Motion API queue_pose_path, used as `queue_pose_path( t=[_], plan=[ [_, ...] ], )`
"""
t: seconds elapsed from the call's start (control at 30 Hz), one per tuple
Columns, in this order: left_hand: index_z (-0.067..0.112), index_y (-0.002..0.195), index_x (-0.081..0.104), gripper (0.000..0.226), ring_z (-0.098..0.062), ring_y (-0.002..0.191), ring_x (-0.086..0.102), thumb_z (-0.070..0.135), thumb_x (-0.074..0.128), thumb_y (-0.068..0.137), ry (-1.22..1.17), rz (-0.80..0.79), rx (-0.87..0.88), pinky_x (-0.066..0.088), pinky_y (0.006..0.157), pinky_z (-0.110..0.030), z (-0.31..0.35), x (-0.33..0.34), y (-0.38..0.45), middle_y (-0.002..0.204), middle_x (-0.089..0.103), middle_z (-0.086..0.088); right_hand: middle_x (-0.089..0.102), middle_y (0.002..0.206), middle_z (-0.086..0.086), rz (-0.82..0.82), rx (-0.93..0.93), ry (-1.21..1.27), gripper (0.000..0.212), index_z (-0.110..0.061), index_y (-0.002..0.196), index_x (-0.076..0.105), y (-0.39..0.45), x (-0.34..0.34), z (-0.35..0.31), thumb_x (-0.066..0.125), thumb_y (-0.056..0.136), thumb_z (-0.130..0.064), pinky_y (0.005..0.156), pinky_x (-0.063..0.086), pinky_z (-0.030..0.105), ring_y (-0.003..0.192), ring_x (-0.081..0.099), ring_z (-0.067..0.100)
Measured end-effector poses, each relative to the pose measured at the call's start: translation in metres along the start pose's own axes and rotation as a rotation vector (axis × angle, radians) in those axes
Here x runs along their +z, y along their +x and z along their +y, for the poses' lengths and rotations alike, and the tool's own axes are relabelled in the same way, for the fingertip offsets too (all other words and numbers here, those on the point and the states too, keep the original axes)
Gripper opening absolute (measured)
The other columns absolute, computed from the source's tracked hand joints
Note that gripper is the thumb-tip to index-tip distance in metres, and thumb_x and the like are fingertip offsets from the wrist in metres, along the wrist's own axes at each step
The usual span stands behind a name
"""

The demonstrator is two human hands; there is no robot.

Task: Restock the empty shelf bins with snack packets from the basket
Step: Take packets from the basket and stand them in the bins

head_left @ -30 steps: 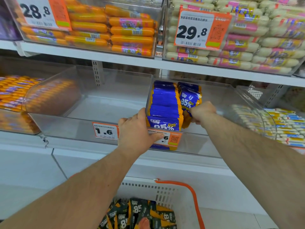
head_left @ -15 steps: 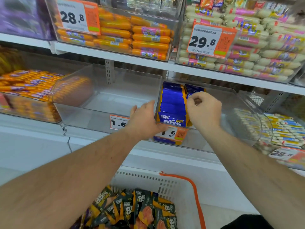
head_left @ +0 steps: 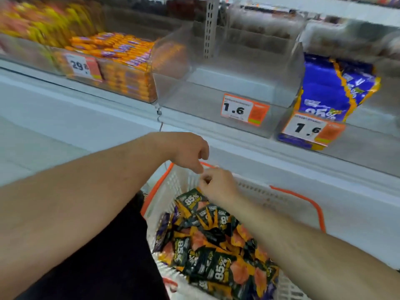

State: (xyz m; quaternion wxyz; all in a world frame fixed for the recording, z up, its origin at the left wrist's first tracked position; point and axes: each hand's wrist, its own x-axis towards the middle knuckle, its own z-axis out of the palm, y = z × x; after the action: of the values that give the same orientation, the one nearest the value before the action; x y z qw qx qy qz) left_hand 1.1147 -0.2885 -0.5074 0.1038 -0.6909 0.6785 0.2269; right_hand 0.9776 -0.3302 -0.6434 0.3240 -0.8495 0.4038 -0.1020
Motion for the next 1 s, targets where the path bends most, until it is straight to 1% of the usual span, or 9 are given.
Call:
queue_pose_path(
  t=[0.07, 0.13, 0.23, 0.3, 0.43, 0.5, 0.63, 0.73, 1.0],
  plan=[
    [0.021, 0.138, 0.047, 0.055, -0.017, 0.118, 0.052, 0.044, 0.063, 0.091, -0.012, -0.058, 0.001, 0.043, 0.101, -0.033, -0.007, 0.008, 0.002, 0.135, 0.052, 0.002, 0.063, 0.075, 0.014, -0.191, 0.019, -0.054, 0.022, -0.003, 0.082, 0.064, 0.004, 0.037, -0.001, 0.049, 0.092, -0.017, 0.061, 0.047, 0.042, 0.078, 0.063, 0.033],
    [0.022, 0.140, 0.045, 0.058, -0.018, 0.123, 0.050, 0.045, 0.063, 0.090, -0.028, -0.085, -0.002, 0.040, 0.104, -0.035, -0.012, 0.014, 0.004, 0.138, 0.050, 0.004, 0.069, 0.096, 0.014, -0.304, 0.032, -0.070, 0.022, -0.004, 0.097, 0.068, 0.008, 0.068, 0.000, 0.051, 0.093, -0.017, 0.078, 0.054, 0.045, 0.092, 0.063, 0.033],
    [0.025, 0.142, 0.042, 0.062, -0.018, 0.129, 0.045, 0.049, 0.063, 0.089, -0.031, -0.131, -0.006, 0.038, 0.107, -0.038, -0.017, 0.019, 0.006, 0.144, 0.044, 0.006, 0.066, 0.121, 0.000, -0.467, 0.024, -0.097, 0.027, -0.021, 0.118, 0.067, 0.011, 0.105, 0.003, 0.053, 0.095, -0.021, 0.089, 0.050, 0.034, 0.107, 0.061, 0.023],
    [0.025, 0.144, 0.039, 0.064, -0.019, 0.132, 0.043, 0.049, 0.062, 0.090, -0.030, -0.171, -0.013, 0.037, 0.107, -0.037, -0.019, 0.020, 0.008, 0.146, 0.042, 0.006, 0.064, 0.124, 0.000, -0.586, -0.012, -0.099, 0.033, -0.025, 0.124, 0.064, 0.013, 0.125, 0.004, 0.051, 0.095, -0.018, 0.087, 0.051, 0.034, 0.107, 0.060, 0.025],
    [0.023, 0.146, 0.036, 0.066, -0.019, 0.131, 0.043, 0.049, 0.060, 0.091, -0.058, -0.192, -0.043, 0.037, 0.102, -0.033, -0.024, 0.017, 0.010, 0.147, 0.042, 0.005, 0.059, 0.133, 0.006, -0.754, -0.006, -0.148, 0.038, -0.023, 0.133, 0.056, 0.016, 0.154, 0.007, 0.050, 0.096, -0.019, 0.098, 0.050, 0.042, 0.120, 0.055, 0.030],
    [0.023, 0.147, 0.036, 0.066, -0.018, 0.131, 0.044, 0.049, 0.060, 0.091, -0.058, -0.188, -0.047, 0.037, 0.101, -0.033, -0.024, 0.015, 0.011, 0.147, 0.042, 0.006, 0.061, 0.129, 0.008, -0.753, 0.013, -0.146, 0.034, -0.019, 0.130, 0.057, 0.014, 0.161, 0.009, 0.051, 0.097, -0.023, 0.096, 0.050, 0.042, 0.116, 0.056, 0.031],
    [0.023, 0.147, 0.036, 0.067, -0.018, 0.131, 0.044, 0.050, 0.061, 0.090, -0.052, -0.202, -0.046, 0.038, 0.101, -0.033, -0.023, 0.013, 0.013, 0.147, 0.043, 0.005, 0.063, 0.091, 0.008, -0.579, 0.033, -0.139, 0.020, -0.011, 0.092, 0.061, 0.013, 0.154, 0.013, 0.055, 0.097, -0.029, 0.072, 0.050, 0.037, 0.085, 0.058, 0.026],
    [0.023, 0.147, 0.036, 0.068, -0.018, 0.132, 0.044, 0.050, 0.061, 0.090, -0.063, -0.203, -0.028, 0.037, 0.103, -0.034, -0.019, 0.012, 0.013, 0.148, 0.042, 0.005, 0.067, 0.097, 0.001, -0.507, 0.046, -0.147, 0.007, -0.017, 0.092, 0.067, 0.013, 0.125, 0.017, 0.060, 0.089, -0.016, 0.079, 0.053, 0.034, 0.092, 0.060, 0.020],
    [0.023, 0.145, 0.039, 0.070, -0.018, 0.129, 0.047, 0.050, 0.066, 0.087, -0.172, -0.211, -0.026, 0.039, 0.106, -0.035, -0.003, 0.016, 0.014, 0.145, 0.046, 0.004, 0.058, 0.080, -0.005, -0.391, 0.030, -0.044, 0.030, -0.029, 0.074, 0.053, 0.008, -0.032, 0.023, 0.059, 0.085, -0.002, 0.064, 0.042, 0.025, 0.073, 0.053, 0.013]
  ],
)
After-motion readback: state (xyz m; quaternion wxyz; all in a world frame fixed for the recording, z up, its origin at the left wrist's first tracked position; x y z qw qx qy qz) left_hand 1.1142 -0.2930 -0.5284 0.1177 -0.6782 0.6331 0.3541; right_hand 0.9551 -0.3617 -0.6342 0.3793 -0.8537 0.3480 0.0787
